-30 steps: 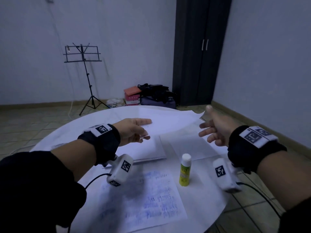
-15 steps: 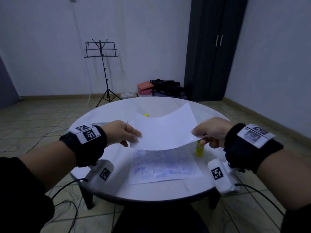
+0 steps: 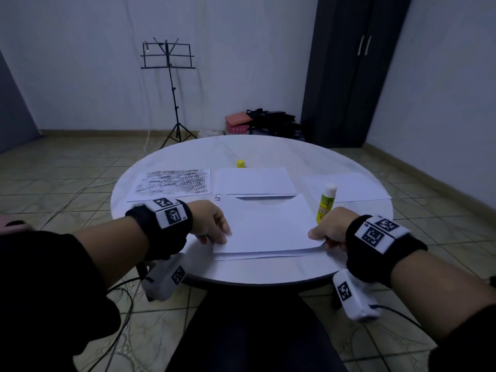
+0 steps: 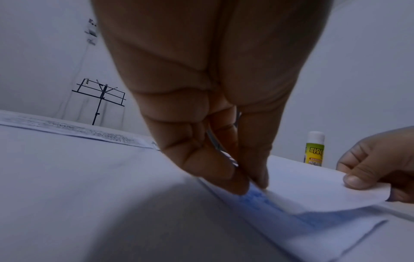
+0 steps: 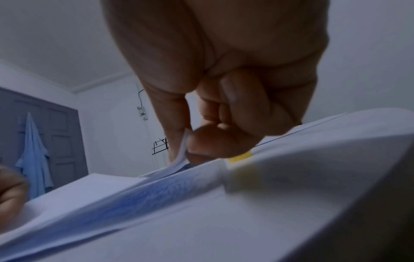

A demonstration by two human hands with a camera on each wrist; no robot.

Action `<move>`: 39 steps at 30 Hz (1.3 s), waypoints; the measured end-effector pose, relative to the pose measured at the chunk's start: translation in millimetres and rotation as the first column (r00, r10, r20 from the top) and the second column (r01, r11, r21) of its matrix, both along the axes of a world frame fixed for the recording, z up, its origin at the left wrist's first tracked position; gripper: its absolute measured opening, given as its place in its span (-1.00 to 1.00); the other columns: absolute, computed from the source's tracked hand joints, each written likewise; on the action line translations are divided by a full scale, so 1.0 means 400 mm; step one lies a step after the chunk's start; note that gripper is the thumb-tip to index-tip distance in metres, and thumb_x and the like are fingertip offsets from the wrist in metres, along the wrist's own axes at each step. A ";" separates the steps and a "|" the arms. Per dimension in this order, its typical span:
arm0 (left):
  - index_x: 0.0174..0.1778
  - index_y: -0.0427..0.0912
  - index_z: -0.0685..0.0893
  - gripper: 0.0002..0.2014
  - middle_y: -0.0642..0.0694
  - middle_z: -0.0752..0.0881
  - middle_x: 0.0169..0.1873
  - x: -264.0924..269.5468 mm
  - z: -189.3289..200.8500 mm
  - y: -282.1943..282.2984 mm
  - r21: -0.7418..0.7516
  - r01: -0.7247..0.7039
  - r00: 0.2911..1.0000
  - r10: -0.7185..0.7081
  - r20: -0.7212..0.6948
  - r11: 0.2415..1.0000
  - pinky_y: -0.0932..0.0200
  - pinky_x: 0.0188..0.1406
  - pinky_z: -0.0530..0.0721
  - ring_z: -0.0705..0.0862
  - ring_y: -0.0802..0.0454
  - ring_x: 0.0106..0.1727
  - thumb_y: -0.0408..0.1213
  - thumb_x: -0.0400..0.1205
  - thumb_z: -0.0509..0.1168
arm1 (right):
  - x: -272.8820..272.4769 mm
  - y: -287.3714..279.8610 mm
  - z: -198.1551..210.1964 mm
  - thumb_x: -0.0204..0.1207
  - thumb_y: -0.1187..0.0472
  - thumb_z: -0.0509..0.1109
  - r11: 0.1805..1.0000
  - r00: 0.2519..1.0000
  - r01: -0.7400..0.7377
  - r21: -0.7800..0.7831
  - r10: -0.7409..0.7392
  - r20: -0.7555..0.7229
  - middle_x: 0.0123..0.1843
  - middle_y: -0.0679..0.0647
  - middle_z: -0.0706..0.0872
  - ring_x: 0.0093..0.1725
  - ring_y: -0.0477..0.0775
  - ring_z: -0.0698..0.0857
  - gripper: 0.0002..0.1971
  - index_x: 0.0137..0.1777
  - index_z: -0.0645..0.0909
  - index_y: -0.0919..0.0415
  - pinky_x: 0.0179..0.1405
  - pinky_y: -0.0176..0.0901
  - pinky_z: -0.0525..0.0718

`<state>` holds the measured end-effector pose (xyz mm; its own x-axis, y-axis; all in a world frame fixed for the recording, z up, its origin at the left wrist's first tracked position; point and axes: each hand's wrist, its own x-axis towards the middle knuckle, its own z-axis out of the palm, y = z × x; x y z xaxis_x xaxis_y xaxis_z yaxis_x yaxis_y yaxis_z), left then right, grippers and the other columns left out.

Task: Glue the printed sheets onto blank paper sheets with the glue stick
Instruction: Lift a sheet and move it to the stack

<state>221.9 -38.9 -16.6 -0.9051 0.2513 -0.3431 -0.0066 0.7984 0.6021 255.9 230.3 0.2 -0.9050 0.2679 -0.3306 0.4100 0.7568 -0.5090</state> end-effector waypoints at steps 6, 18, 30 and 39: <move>-0.24 -0.09 0.66 -0.81 -0.07 0.64 -0.34 -0.004 -0.019 0.007 -0.035 0.017 1.000 -0.017 0.013 0.999 0.38 -0.55 0.61 0.60 0.08 -0.42 -0.44 0.46 0.51 | -0.007 -0.009 -0.019 0.47 0.17 0.51 0.999 0.997 -0.033 0.043 0.030 0.066 -0.39 0.17 0.66 -0.52 0.06 0.56 -0.74 -0.04 0.52 0.31 -0.54 -0.26 0.46; -0.14 -0.07 0.65 -0.77 -0.10 0.65 -0.29 -0.003 -0.021 0.003 -0.065 0.051 0.999 -0.050 0.019 0.997 0.38 -0.48 0.61 0.59 0.12 -0.51 -0.39 0.44 0.54 | -0.006 -0.003 -0.029 0.51 0.20 0.46 0.997 0.995 -0.063 0.051 0.058 0.081 -0.44 0.17 0.65 -0.57 0.05 0.47 -0.79 -0.14 0.49 0.30 -0.54 -0.26 0.42; -0.03 -0.01 0.66 -0.74 0.08 0.60 -0.53 0.008 -0.013 0.007 -0.119 0.032 0.999 -0.033 -0.012 0.992 0.44 -0.40 0.52 0.54 0.20 -0.59 -0.29 0.44 0.55 | -0.008 0.004 -0.039 0.48 0.23 0.48 0.999 0.998 -0.045 -0.001 0.045 0.051 -0.49 0.17 0.63 -0.61 0.06 0.46 -0.76 -0.25 0.45 0.26 -0.53 -0.27 0.43; -0.01 -0.01 0.68 -0.73 0.07 0.58 -0.50 0.008 -0.012 0.008 -0.148 0.031 0.999 -0.036 -0.027 0.989 0.50 -0.50 0.49 0.51 0.25 -0.64 -0.26 0.43 0.56 | -0.008 0.003 -0.041 0.49 0.25 0.47 0.999 0.998 -0.034 -0.015 0.035 0.043 -0.47 0.18 0.62 -0.58 0.06 0.48 -0.80 -0.11 0.48 0.29 -0.51 -0.27 0.45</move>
